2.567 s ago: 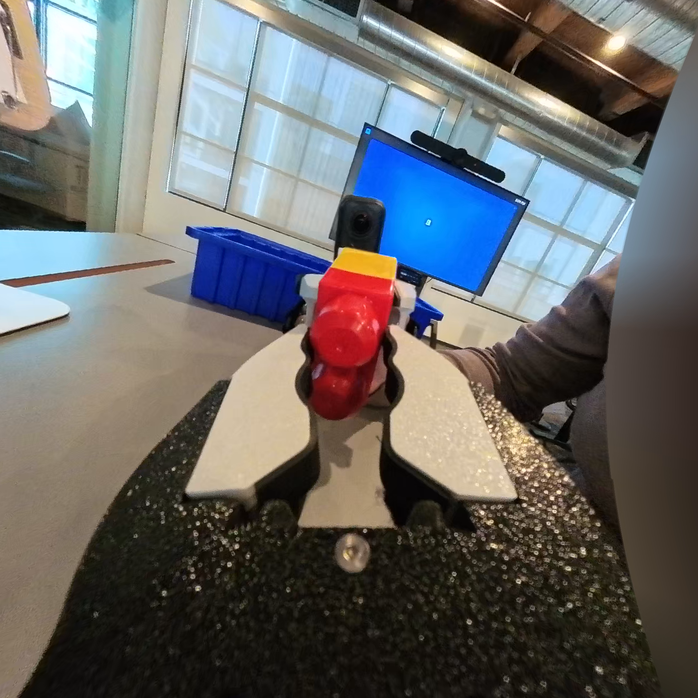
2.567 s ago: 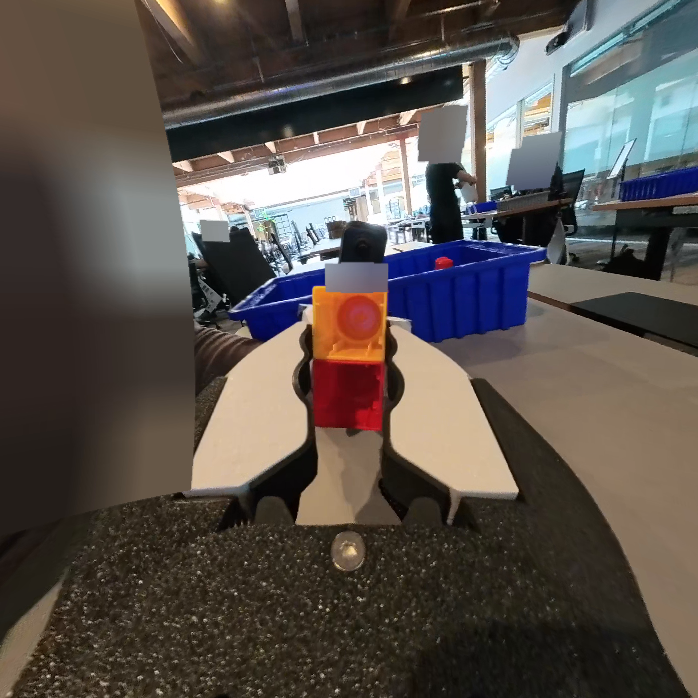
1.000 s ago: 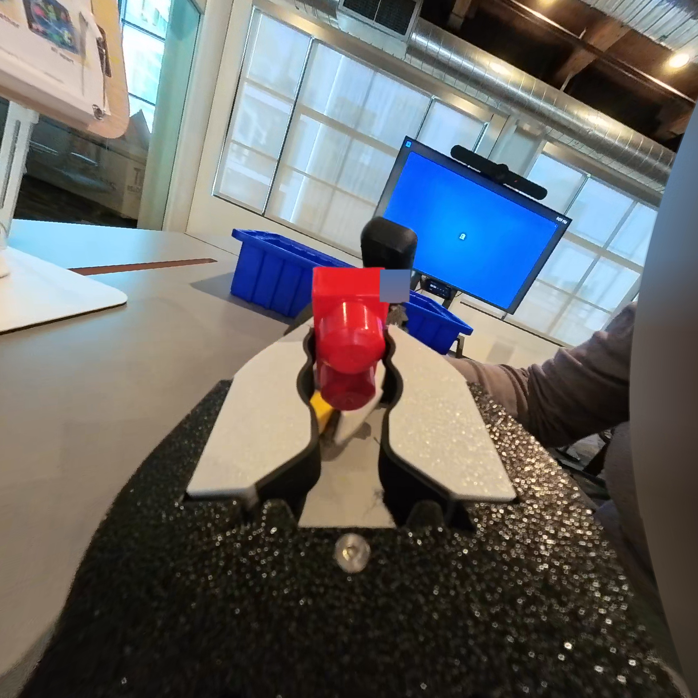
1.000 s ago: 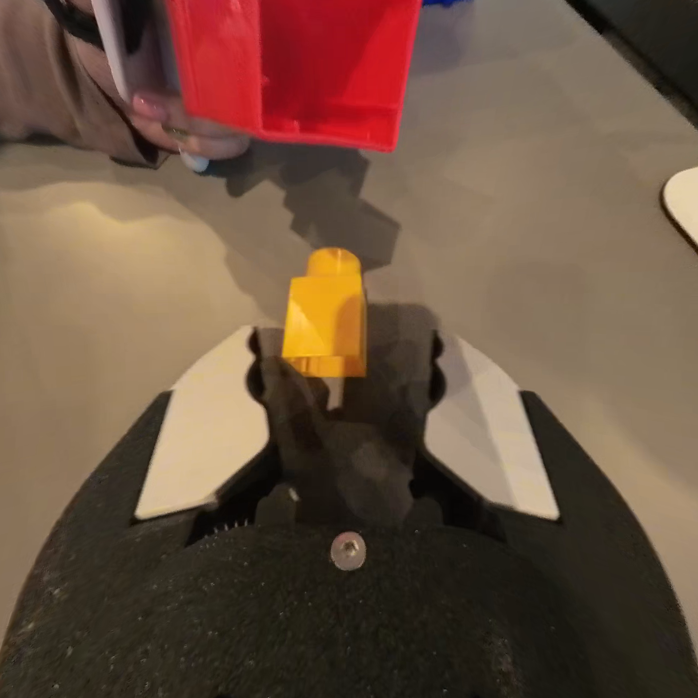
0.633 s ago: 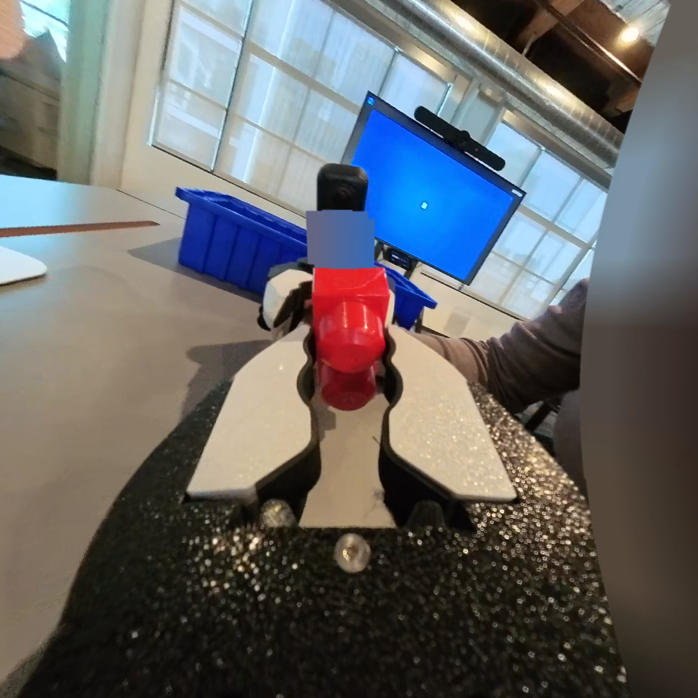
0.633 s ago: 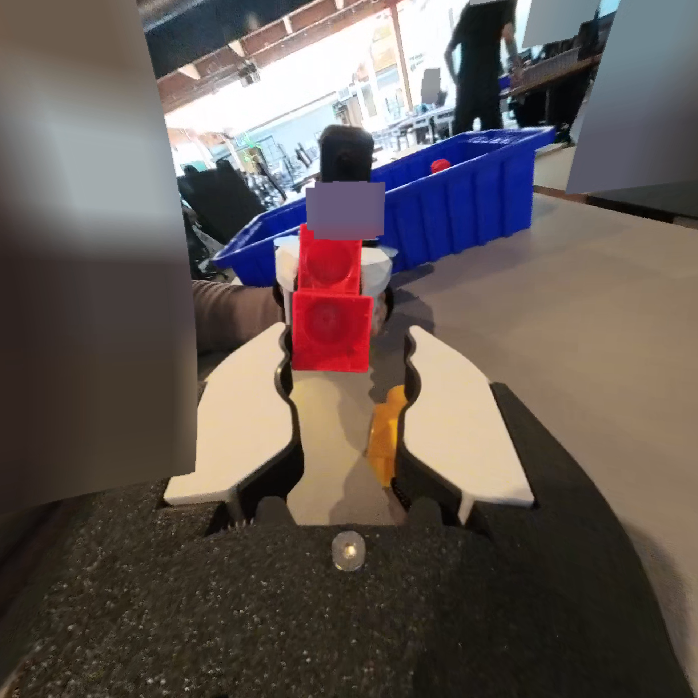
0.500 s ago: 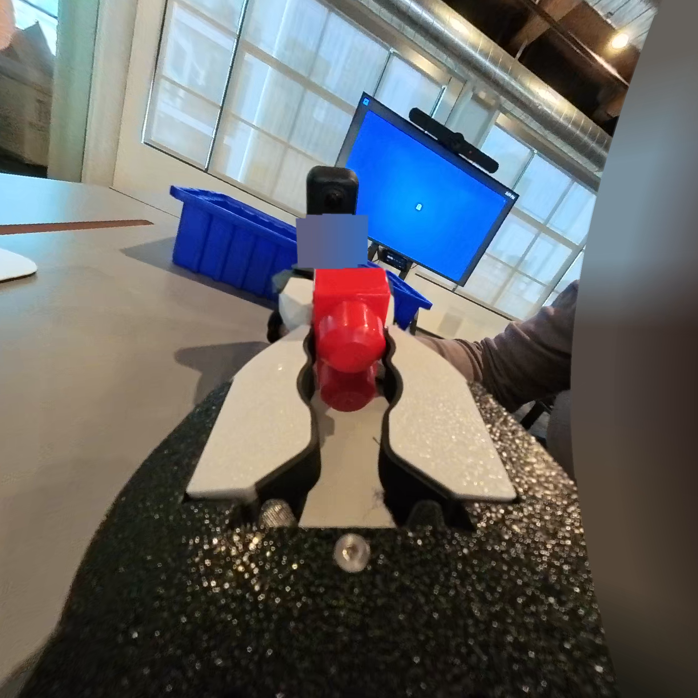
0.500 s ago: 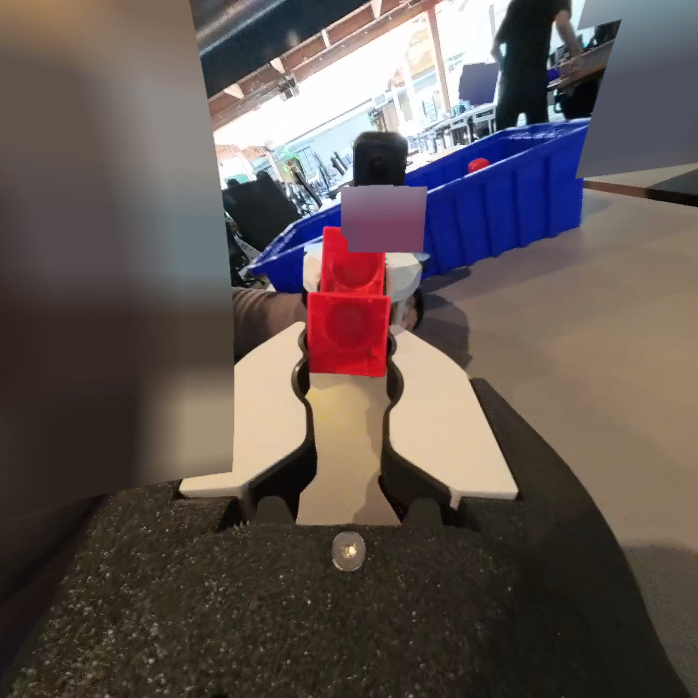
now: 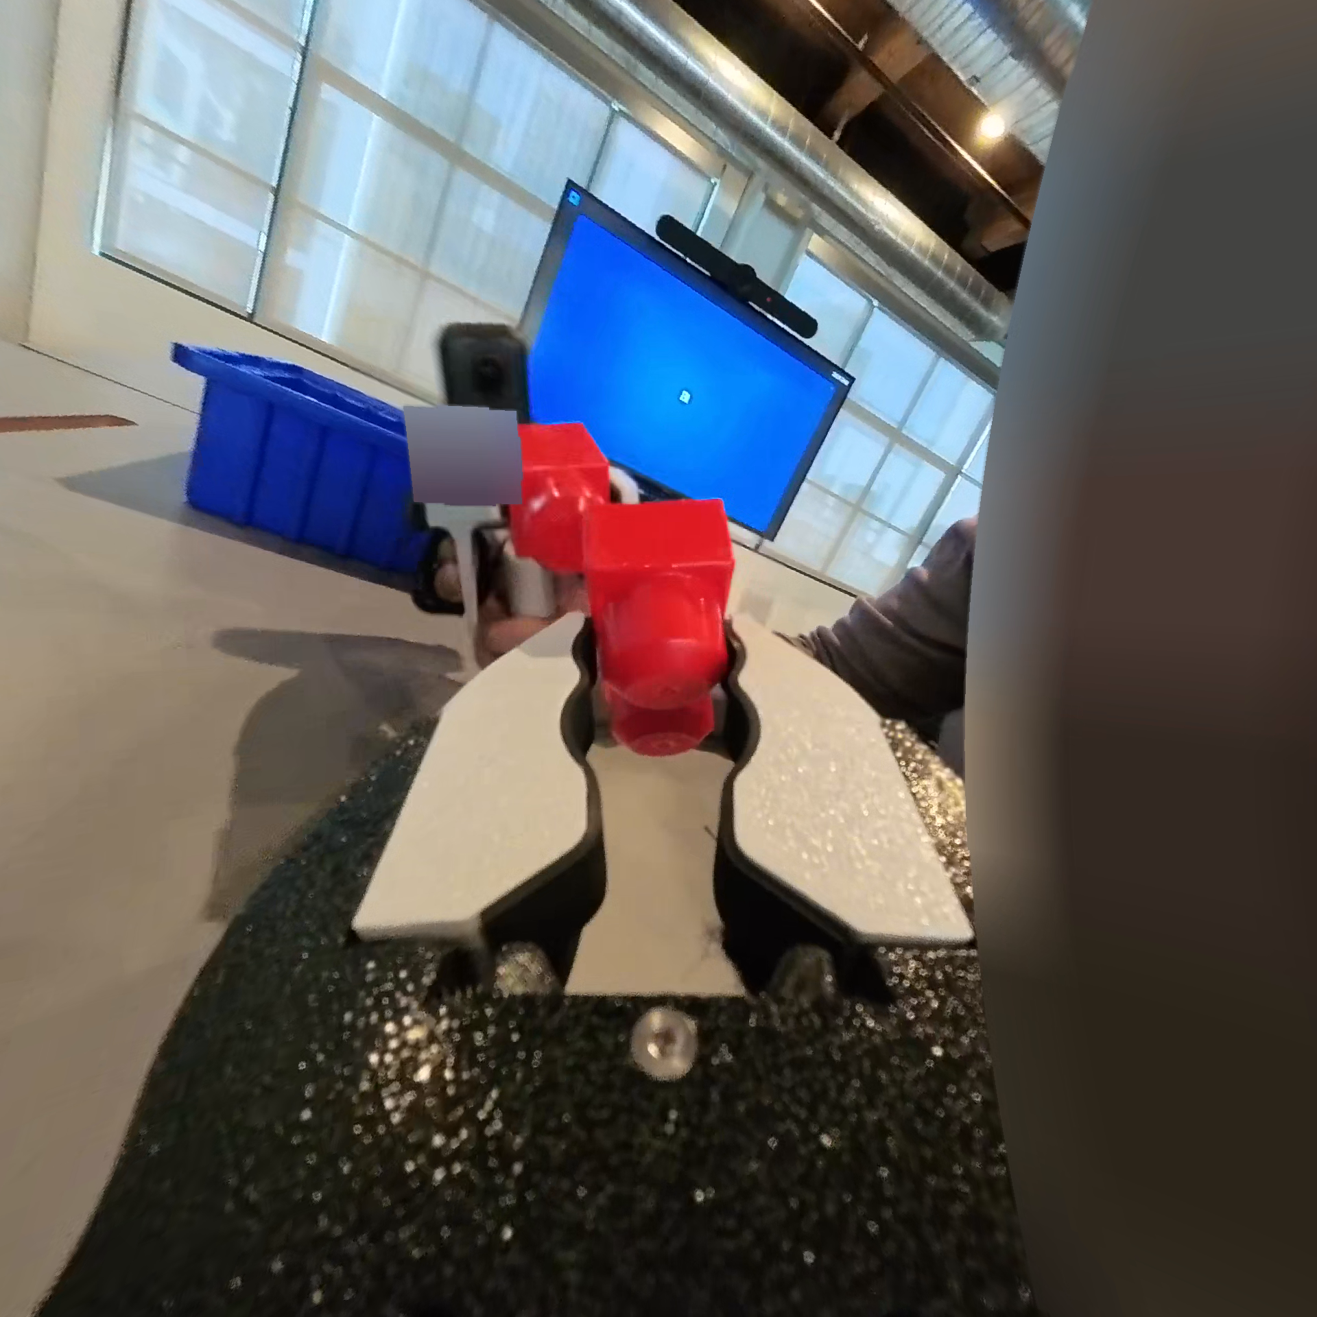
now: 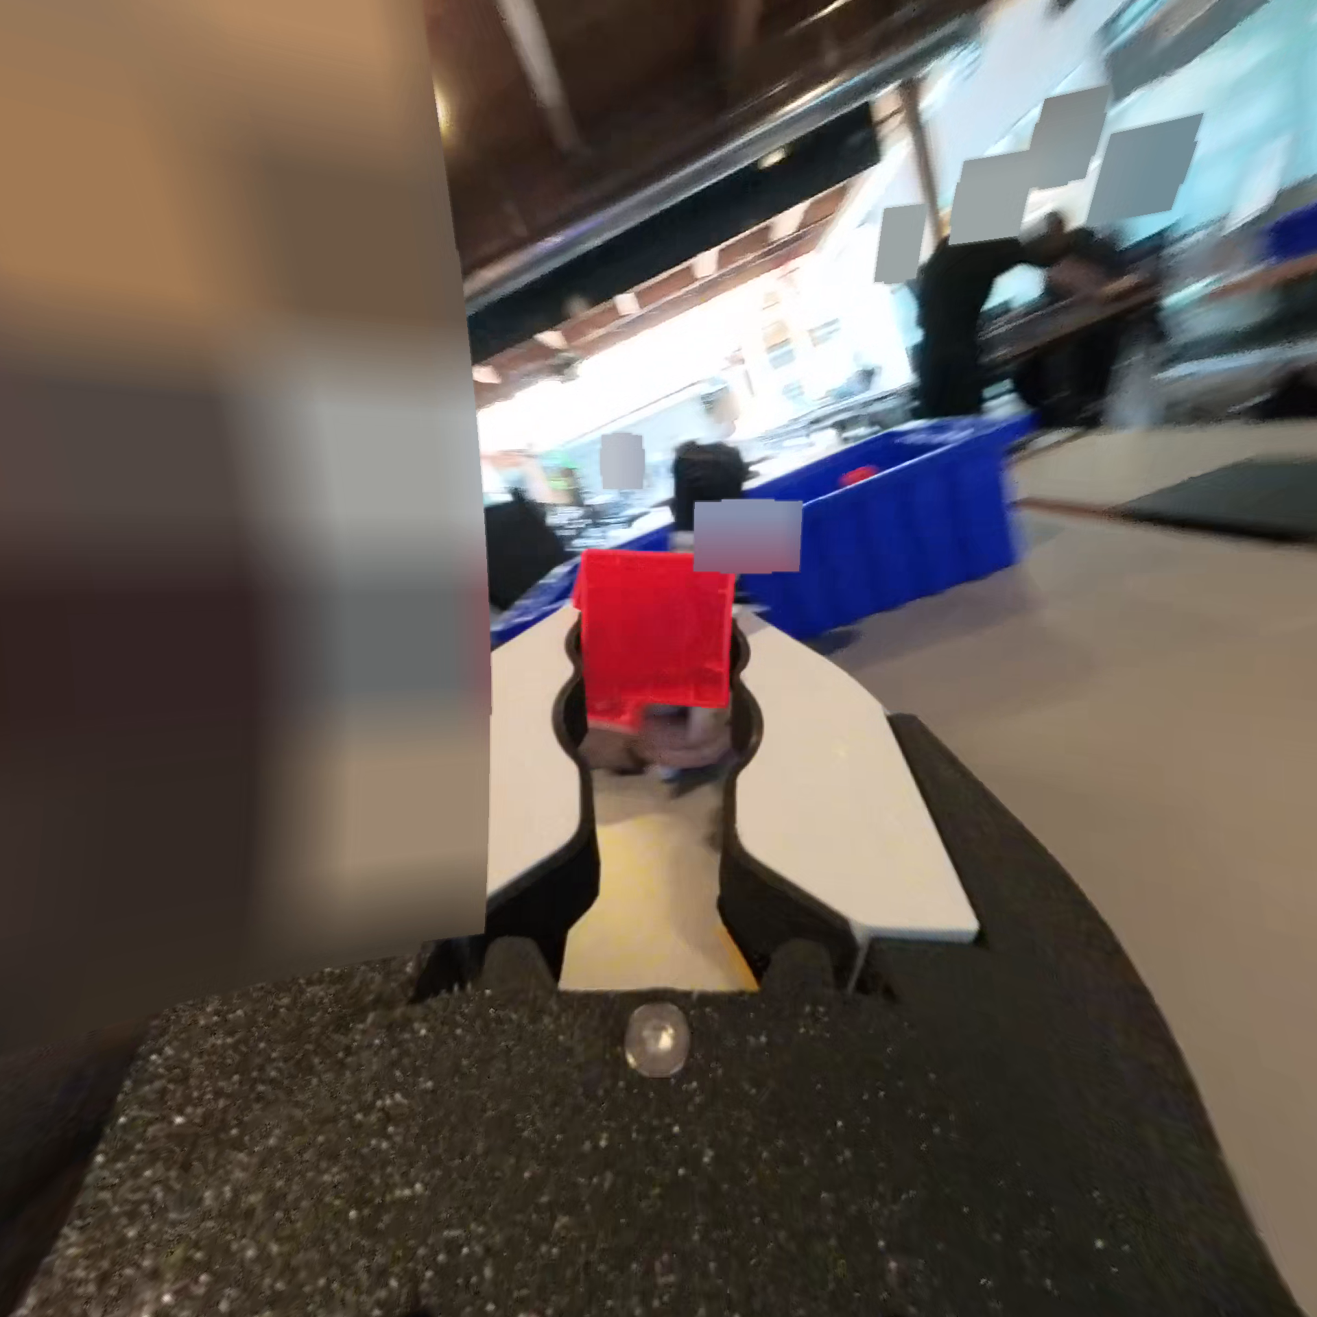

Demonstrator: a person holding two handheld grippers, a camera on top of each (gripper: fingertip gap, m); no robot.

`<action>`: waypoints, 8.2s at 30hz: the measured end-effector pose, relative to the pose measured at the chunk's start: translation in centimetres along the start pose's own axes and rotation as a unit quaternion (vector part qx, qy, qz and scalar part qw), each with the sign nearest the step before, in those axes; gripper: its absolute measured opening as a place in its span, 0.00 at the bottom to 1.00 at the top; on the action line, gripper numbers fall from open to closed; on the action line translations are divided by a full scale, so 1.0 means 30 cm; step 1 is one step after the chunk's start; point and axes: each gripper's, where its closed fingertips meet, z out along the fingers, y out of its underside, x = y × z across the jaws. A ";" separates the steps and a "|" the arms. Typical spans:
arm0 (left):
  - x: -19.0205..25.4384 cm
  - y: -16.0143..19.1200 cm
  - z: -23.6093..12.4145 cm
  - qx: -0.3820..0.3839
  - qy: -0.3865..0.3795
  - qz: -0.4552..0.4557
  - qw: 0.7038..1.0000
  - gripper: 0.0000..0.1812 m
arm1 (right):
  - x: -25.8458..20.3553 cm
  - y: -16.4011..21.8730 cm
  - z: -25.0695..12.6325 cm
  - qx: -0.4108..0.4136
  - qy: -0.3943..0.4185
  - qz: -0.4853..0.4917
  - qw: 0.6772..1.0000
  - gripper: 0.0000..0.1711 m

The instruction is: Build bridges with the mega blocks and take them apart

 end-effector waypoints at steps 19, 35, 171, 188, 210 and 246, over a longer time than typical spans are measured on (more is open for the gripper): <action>-0.054 -0.028 -0.018 0.027 -0.054 0.003 0.998 0.18 | -0.058 -0.302 -0.921 -0.203 0.820 -0.155 0.512 0.22; -0.053 -0.028 -0.016 0.027 -0.048 0.001 0.998 0.18 | -0.089 -0.173 -0.189 -0.112 0.389 -0.170 0.899 0.37; -0.038 -0.036 0.013 0.055 -0.006 -0.052 0.997 0.20 | -0.094 -0.296 -0.512 -0.011 0.690 -0.443 0.572 0.20; -0.009 0.003 0.033 0.058 -0.005 -0.052 0.997 0.20 | -0.136 -0.284 -0.936 -0.234 0.861 -0.349 0.287 0.21; -0.067 -0.058 -0.009 0.084 -0.053 0.015 0.995 0.15 | 0.091 -0.023 -0.229 0.003 0.510 -0.292 0.809 0.24; -0.101 -0.101 -0.082 0.111 -0.126 0.042 0.985 0.14 | 0.574 0.317 1.407 -0.600 0.139 -0.196 0.763 0.38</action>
